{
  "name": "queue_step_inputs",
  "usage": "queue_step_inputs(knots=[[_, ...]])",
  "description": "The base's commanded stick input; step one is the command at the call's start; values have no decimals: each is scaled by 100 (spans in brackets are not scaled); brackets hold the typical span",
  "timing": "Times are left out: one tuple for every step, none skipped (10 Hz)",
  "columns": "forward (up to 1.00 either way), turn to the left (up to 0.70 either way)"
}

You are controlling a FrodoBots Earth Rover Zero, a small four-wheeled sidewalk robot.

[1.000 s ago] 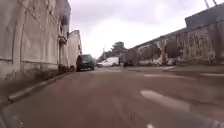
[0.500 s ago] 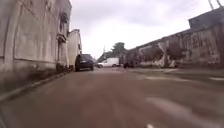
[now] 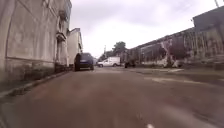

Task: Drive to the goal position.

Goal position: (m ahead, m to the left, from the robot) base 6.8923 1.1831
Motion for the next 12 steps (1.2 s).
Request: queue_step_inputs(knots=[[85, 0], [85, 0], [85, 0], [85, 0], [85, 0], [85, 0], [85, 0], [85, 0], [85, 0], [85, 0], [85, 0], [85, 0]])
